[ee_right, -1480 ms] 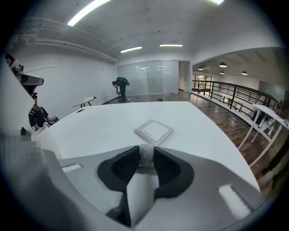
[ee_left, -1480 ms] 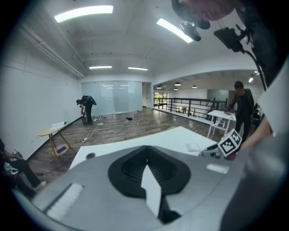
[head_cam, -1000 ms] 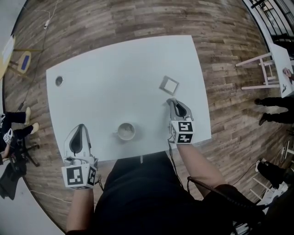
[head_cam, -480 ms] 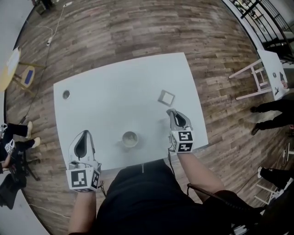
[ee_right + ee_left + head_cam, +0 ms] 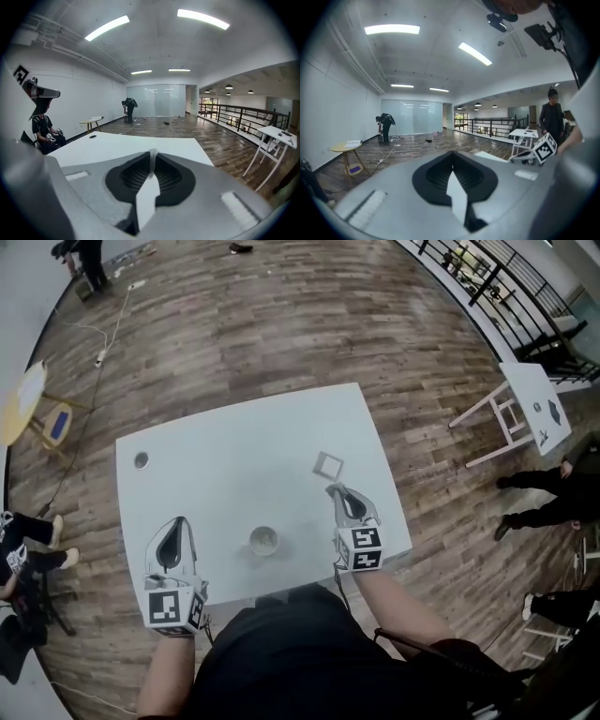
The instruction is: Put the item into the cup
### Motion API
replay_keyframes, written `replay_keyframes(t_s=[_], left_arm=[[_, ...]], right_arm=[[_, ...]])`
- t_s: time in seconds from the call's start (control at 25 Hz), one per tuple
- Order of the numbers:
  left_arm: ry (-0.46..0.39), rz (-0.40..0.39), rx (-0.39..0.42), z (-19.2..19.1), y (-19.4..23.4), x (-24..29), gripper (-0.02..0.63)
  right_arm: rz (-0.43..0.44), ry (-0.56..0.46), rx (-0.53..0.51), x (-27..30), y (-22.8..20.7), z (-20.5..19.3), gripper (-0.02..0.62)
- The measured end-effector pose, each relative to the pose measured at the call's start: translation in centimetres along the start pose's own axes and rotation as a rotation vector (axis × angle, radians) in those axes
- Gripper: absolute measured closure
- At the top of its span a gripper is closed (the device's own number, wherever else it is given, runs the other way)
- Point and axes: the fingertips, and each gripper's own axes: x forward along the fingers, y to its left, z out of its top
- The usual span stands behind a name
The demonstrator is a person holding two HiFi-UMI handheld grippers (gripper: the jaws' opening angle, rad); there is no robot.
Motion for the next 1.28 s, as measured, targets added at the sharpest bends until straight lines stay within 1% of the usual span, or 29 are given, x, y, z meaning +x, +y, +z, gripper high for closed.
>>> replay_keyframes(t_s=[0.4, 0.56, 0.72, 1.0, 1.28], left_arm=[[-0.081, -0.036, 0.002, 1.8, -0.5, 0.6, 0.598], [-0.124, -0.049, 0.007, 3.1, -1.1, 0.8, 0.598], [-0.155, -0.049, 0.002, 3.7, -1.6, 0.6, 0.598], [-0.138, -0.041, -0.003, 3.2, -1.3, -0.1, 0.598], [-0.122, -0.02, -0.005, 2.8, -0.3, -1.5, 0.598]], right_arm=[[-0.037, -0.107, 0.006, -2.2, -0.8, 4.4, 0.569], [-0.042, -0.151, -0.019, -3.4, -1.0, 6.3, 0.569], [-0.034, -0.166, -0.047, -4.0, -0.8, 6.9, 0.569], [-0.011, -0.158, -0.057, -4.4, 0.3, 6.8, 0.569], [0.048, -0.148, -0.069, -4.3, 2.9, 6.5, 0.569]])
